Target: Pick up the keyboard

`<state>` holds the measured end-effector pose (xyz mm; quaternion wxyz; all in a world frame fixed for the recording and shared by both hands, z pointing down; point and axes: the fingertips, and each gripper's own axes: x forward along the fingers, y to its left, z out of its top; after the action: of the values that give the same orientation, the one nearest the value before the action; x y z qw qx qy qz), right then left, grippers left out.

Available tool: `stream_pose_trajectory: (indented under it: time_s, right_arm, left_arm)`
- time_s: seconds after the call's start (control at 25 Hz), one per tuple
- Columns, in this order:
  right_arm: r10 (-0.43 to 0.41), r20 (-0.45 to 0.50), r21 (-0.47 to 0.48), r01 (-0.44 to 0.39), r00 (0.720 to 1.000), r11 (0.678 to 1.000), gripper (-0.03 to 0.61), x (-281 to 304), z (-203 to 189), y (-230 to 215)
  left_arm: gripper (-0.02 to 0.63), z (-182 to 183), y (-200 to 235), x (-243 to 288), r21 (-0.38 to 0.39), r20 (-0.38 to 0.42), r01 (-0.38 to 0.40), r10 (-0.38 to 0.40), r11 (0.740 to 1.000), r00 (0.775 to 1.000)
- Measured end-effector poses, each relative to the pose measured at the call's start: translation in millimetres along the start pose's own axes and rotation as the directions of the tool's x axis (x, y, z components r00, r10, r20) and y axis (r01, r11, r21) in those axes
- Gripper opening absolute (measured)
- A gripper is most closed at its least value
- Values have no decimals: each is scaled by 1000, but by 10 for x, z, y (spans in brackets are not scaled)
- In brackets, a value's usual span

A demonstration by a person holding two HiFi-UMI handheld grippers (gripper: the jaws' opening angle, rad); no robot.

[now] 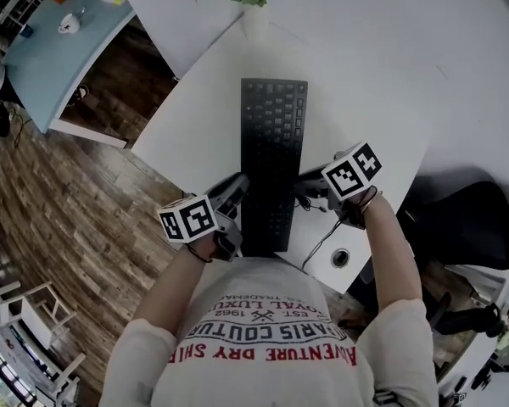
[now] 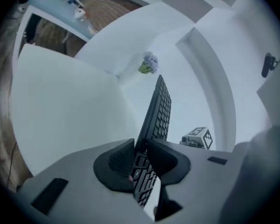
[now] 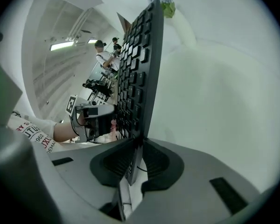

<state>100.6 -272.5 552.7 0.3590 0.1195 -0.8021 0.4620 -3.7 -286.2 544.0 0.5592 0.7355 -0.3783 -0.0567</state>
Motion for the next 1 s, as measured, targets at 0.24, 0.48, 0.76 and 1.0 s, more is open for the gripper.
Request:
stream_pose_trajectory:
  time_s: [0.24,0.48,0.76,1.0]
  right_arm:
    - [-101,152,72,91,983,993,74,-248,50,196]
    - [-222,325,159,178,919,971,74,-390,155,461]
    - [-307,420,251,215,854,944,74,-469,114,653]
    - [-360,465,281,251,809,926,74,-736,61,651]
  left_arm:
    - [103,172,-241,-13,101,-77,93,-86,991,993]
    - [103,412,-514,-31,209,-210,231,-188,950,959]
    - [103,521,-844,-62,342,-339,351,-234,872,911]
    - [103,489,-1105,47,368,-376,406,-266,837,887]
